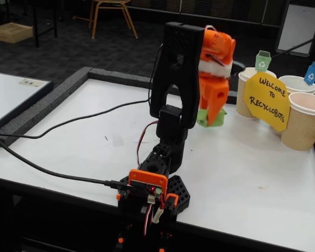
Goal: Sort rubbish by color.
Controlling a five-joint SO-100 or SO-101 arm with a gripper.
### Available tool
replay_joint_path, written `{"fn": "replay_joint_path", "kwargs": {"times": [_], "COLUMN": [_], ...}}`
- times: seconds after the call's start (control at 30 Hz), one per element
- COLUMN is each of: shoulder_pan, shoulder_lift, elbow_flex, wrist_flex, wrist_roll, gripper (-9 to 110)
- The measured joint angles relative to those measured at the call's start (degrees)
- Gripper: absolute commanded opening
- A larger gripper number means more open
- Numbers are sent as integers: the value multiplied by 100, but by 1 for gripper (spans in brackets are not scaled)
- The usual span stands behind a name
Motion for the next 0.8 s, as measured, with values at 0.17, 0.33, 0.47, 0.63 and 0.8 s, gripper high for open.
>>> {"fn": "replay_joint_path", "kwargs": {"times": [0.17, 0.33, 0.47, 0.63, 0.8], "shoulder_pan": [-9, -9, 0, 246, 545], "shoulder_lift": [826, 1767, 2435, 3067, 3568], "elbow_flex": [-387, -694, -782, -1063, -1415], "wrist_flex": [721, 1371, 1758, 2039, 2145], "wrist_roll": [0, 0, 0, 0, 0], "gripper": [0, 0, 0, 0, 0]}}
